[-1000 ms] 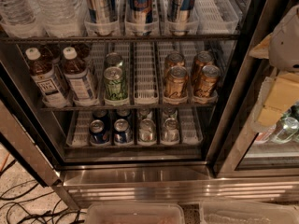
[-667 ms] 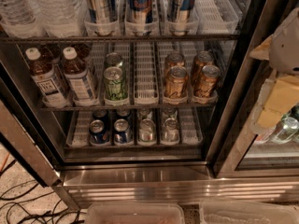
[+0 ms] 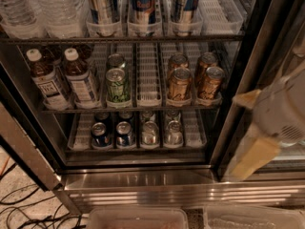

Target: Pick redbull can from top shelf of fridge

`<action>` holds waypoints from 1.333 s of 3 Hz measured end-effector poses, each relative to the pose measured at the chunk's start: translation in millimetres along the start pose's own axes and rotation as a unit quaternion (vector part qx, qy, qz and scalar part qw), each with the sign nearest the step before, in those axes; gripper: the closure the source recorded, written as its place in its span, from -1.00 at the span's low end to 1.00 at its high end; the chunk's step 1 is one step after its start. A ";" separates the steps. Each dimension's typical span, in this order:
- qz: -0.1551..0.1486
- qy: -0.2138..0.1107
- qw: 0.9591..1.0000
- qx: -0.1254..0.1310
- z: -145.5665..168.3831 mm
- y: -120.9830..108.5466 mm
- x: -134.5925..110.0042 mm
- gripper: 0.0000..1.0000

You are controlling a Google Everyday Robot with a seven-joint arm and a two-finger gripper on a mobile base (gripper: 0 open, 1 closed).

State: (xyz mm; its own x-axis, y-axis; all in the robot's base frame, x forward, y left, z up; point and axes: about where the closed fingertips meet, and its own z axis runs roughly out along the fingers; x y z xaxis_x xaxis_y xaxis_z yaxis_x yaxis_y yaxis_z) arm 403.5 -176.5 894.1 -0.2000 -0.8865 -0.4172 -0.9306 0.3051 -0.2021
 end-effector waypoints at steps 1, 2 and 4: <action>0.035 -0.082 0.996 -0.010 49.9 20.6 -5.5 -1.00; 0.052 -0.171 0.984 -0.010 71.3 25.8 -35.2 -1.00; 0.085 -0.307 0.946 0.054 49.4 28.7 -138.7 -1.00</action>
Offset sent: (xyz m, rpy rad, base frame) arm 0.0139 0.1232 -0.0329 0.7344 -0.0802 -0.0365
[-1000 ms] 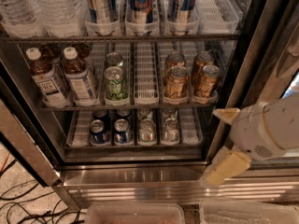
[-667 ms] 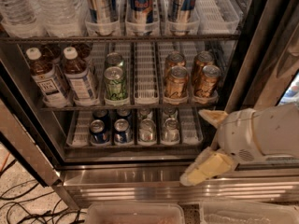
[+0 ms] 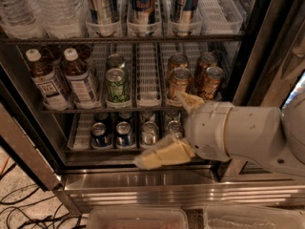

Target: Pick redbull can from top shelf of fridge

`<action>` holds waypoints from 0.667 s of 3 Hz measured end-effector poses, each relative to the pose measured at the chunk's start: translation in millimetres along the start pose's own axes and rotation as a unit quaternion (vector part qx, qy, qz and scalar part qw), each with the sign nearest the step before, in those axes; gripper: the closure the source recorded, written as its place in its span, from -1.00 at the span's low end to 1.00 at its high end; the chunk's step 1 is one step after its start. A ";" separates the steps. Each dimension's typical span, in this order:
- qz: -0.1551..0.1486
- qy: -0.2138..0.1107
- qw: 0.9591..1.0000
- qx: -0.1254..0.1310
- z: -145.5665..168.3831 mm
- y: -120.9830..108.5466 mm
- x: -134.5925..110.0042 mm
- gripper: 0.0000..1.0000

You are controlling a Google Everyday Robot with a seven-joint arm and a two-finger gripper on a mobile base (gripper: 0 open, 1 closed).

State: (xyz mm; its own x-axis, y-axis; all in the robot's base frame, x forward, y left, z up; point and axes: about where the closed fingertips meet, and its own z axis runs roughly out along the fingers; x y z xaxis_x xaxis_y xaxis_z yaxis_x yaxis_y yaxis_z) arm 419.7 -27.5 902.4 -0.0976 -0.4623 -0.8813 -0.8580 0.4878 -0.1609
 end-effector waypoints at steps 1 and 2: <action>0.022 -0.025 0.999 0.004 3.8 0.6 -18.3 -1.00; 0.037 -0.038 0.998 0.015 5.8 6.7 -1.8 -1.00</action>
Offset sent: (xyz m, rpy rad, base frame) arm -0.0107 -0.0007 -0.0112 0.2388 -0.0177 -0.1267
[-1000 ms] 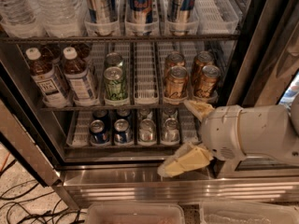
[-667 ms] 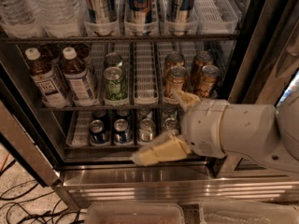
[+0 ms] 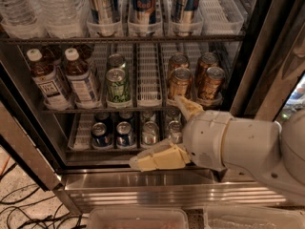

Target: Pick redbull can from top shelf of fridge

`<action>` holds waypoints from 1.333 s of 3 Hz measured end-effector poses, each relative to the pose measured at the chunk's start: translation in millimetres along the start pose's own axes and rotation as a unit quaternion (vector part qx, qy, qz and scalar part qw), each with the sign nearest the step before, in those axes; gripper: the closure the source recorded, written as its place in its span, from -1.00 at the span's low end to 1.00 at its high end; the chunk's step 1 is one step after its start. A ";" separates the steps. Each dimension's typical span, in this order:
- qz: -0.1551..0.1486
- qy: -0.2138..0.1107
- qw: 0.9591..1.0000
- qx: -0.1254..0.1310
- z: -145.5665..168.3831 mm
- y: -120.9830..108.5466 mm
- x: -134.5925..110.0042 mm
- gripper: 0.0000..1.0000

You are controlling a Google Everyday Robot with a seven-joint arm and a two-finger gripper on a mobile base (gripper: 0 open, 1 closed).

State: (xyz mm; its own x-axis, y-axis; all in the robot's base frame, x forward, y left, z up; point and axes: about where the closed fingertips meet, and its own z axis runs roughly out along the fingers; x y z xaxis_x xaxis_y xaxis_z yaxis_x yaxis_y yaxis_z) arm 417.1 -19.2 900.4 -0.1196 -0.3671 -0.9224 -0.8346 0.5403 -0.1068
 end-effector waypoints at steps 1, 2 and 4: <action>0.051 -0.051 0.996 0.051 2.0 -14.8 26.7 -1.00; 0.087 -0.106 0.980 0.142 -15.4 -57.0 30.9 -1.00; -0.029 -0.150 0.976 0.155 6.5 -39.6 -39.4 -1.00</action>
Offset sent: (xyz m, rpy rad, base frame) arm 0.0434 0.0168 0.0413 0.2083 -0.4838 -0.2656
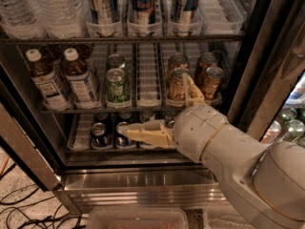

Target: Pick redbull can from top shelf of fridge

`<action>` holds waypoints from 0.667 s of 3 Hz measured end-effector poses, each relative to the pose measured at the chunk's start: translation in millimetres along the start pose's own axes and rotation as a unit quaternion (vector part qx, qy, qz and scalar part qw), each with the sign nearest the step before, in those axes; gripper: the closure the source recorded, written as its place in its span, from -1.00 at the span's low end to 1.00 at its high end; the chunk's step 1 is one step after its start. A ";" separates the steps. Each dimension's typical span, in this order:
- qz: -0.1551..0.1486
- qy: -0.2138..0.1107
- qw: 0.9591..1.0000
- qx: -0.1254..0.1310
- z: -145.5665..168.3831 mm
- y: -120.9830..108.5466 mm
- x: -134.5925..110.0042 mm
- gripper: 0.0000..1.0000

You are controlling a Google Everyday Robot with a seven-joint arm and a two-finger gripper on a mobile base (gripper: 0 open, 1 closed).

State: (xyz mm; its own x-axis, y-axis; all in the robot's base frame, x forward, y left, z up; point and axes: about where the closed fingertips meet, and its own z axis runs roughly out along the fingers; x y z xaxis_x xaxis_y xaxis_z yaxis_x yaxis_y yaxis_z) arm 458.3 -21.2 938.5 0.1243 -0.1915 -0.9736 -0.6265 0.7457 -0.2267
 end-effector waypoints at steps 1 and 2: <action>0.000 0.000 1.000 0.000 0.0 0.1 0.0 -1.00; 0.011 -0.011 1.000 0.005 1.7 0.4 -1.4 -1.00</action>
Offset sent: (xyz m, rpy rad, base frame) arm 0.0024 0.0036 -0.0022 0.0861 -0.0134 -0.0233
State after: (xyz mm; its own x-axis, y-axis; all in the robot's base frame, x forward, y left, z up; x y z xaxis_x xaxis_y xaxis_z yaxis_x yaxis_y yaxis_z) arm 459.2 -19.5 939.7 0.1287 -0.1610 -0.9785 -0.6207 0.7564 -0.2061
